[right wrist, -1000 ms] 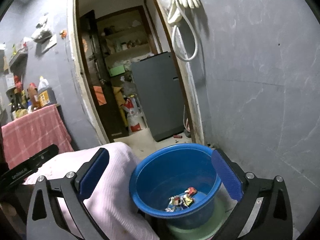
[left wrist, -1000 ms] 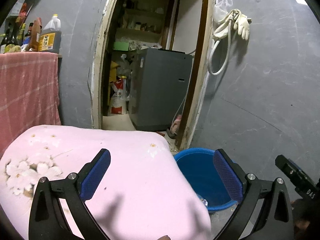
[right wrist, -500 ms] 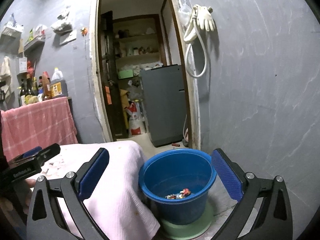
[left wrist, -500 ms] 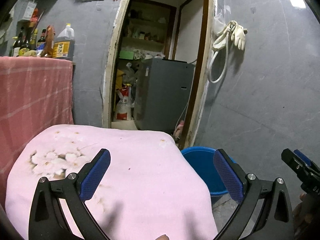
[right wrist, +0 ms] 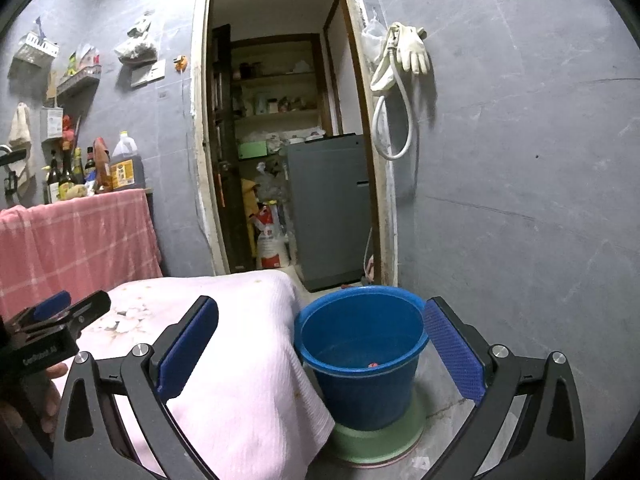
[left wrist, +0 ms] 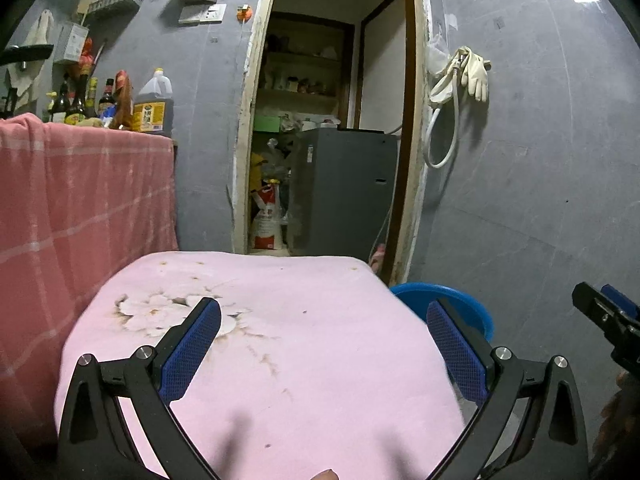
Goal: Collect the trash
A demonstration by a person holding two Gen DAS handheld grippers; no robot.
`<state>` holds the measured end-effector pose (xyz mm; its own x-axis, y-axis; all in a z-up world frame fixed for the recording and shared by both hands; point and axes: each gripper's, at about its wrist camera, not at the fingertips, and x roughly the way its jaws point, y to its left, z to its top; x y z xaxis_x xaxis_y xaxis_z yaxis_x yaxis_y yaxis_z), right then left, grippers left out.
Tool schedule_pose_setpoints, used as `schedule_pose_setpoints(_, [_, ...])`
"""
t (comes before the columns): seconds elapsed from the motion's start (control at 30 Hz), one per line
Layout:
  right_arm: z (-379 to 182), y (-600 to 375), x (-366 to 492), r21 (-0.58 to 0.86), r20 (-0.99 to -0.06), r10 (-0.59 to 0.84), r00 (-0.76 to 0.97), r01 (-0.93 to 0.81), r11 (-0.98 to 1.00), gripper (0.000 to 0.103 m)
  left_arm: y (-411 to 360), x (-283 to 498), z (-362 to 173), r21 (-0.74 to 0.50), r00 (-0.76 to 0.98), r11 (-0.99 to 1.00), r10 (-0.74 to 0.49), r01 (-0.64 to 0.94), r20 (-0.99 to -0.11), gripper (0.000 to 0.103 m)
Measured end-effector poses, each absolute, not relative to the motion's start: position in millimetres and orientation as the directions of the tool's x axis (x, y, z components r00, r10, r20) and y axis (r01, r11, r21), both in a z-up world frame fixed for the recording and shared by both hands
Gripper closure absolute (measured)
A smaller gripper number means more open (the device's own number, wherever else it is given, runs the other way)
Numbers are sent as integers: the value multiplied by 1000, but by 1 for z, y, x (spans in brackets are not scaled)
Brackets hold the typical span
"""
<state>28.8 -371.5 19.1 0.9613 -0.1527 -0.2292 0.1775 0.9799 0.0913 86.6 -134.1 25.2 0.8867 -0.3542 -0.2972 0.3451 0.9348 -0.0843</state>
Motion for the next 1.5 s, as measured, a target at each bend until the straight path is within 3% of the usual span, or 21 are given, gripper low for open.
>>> schedule_pose_setpoints(0.43, [-5,-343,6,50,-194,-198,961,212,976,0,-111,60,-2,-50,900,947,-316,316,-301,2])
schedule_pose_setpoints(0.7, [-21,-329,7,21,-225,-164,960,173,985,0,-106,45,-17,-4,908,953,-290,303,-303,2])
schedule_pose_setpoints(1.5, [-42,-318,0,-56,-215,-167,962,159,986,0,-102,33,-34,-64,920,968,-251,243,-301,2])
